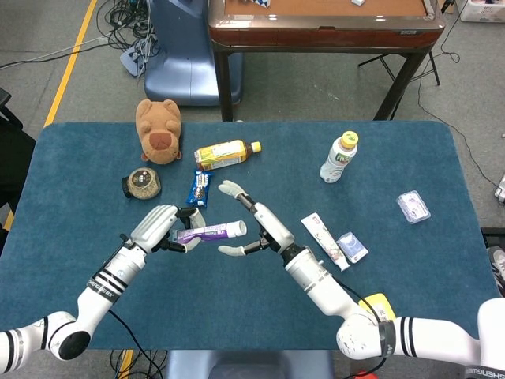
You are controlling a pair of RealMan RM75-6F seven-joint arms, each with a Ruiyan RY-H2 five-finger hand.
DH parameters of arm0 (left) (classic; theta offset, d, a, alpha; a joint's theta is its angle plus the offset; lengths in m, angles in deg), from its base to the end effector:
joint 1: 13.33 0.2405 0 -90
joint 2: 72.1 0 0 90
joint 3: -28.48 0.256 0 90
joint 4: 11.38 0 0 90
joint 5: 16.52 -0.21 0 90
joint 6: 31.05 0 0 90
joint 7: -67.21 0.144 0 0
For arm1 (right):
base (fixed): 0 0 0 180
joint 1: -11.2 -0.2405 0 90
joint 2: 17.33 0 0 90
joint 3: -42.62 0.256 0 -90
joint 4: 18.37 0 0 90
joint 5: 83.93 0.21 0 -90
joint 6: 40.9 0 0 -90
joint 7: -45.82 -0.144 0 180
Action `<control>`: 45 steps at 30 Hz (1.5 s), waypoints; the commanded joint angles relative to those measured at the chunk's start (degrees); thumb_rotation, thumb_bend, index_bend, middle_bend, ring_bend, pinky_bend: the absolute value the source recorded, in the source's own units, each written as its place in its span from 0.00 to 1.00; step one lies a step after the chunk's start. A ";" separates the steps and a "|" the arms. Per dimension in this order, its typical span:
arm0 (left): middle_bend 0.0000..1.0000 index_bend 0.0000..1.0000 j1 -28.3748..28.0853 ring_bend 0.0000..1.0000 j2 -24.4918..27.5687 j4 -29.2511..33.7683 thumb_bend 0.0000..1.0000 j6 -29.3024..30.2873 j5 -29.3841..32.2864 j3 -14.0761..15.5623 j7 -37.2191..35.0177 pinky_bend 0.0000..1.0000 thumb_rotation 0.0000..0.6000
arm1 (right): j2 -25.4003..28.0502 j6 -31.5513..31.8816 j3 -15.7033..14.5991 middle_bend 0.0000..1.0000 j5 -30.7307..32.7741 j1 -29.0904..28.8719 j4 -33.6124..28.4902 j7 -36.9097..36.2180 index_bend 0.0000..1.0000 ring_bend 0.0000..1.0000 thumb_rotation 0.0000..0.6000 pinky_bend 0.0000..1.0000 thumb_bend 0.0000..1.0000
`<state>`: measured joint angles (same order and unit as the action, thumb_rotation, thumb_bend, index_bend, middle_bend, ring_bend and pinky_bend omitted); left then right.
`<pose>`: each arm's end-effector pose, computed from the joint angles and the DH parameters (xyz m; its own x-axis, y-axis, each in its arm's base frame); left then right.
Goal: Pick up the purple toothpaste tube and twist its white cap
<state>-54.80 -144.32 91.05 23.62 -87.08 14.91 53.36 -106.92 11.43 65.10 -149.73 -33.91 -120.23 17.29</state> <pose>-0.1074 0.3309 0.0629 -0.0495 0.4129 0.9094 0.9176 -0.3407 0.2047 -0.0213 -0.3207 0.0036 -0.5061 -0.5972 0.6223 -0.6915 -0.1504 -0.7066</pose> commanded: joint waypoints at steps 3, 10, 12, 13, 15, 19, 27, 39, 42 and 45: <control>0.76 0.58 -0.07 0.52 -0.22 0.32 0.53 0.32 -0.08 -0.23 0.46 0.39 1.00 | -1.69 -1.61 1.16 0.00 0.56 -1.46 1.73 -1.79 0.00 0.00 0.96 0.00 0.00; 0.76 0.58 -0.01 0.52 0.35 1.09 0.53 0.64 -0.38 -0.78 0.19 0.39 1.00 | -4.57 -2.89 2.08 0.00 1.50 -2.68 4.30 -4.63 0.00 0.00 0.95 0.00 0.00; 0.76 0.58 -0.03 0.52 0.49 1.19 0.53 0.64 -0.36 -0.88 0.18 0.39 1.00 | -5.20 -3.41 2.27 0.00 1.22 -2.89 4.91 -5.99 0.00 0.00 0.94 0.00 0.00; 0.76 0.58 -0.04 0.52 0.49 1.20 0.53 0.67 -0.34 -0.93 0.21 0.39 1.00 | -5.51 -3.65 2.39 0.00 1.01 -3.00 5.27 -6.70 0.00 0.00 0.94 0.00 0.00; 0.76 0.58 -0.07 0.52 0.46 1.32 0.53 0.67 -0.31 -1.02 0.10 0.39 1.00 | -6.21 -4.02 2.54 0.00 -0.02 -3.23 6.02 -8.33 0.00 0.00 0.92 0.00 0.00; 0.76 0.58 -0.13 0.52 0.50 1.43 0.53 0.51 -0.38 -1.08 -0.11 0.39 1.00 | -7.23 -4.91 2.84 0.00 -2.20 -3.47 7.35 -12.63 0.00 0.00 0.87 0.00 0.00; 0.76 0.58 -0.10 0.52 0.69 1.31 0.53 0.28 -0.50 -1.26 -1.16 0.39 1.00 | -8.77 -4.34 2.60 0.00 -5.52 -3.61 9.47 -17.26 0.00 0.00 0.85 0.00 0.00; 0.76 0.58 -0.12 0.52 1.07 1.42 0.53 -0.18 -0.54 -1.50 -2.55 0.39 1.00 | -9.77 -3.93 2.14 0.00 -9.44 -3.76 10.93 -25.92 0.00 0.00 0.50 0.00 0.00; 0.76 0.58 -0.14 0.52 1.17 1.46 0.53 -0.27 -0.47 -1.61 -2.84 0.39 1.00 | -10.16 -3.63 1.99 0.00 -10.05 -3.98 11.53 -27.16 0.00 0.00 0.47 0.00 0.00; 0.76 0.58 -0.16 0.52 1.27 1.58 0.53 -0.31 -0.46 -1.70 -3.03 0.39 1.00 | -10.62 -3.44 1.90 0.00 -10.38 -4.31 12.11 -28.04 0.00 0.00 0.47 0.00 0.00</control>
<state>-54.95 -143.05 92.61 23.32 -87.55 13.23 50.35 -117.37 7.89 67.04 -160.00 -38.10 -108.29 -10.54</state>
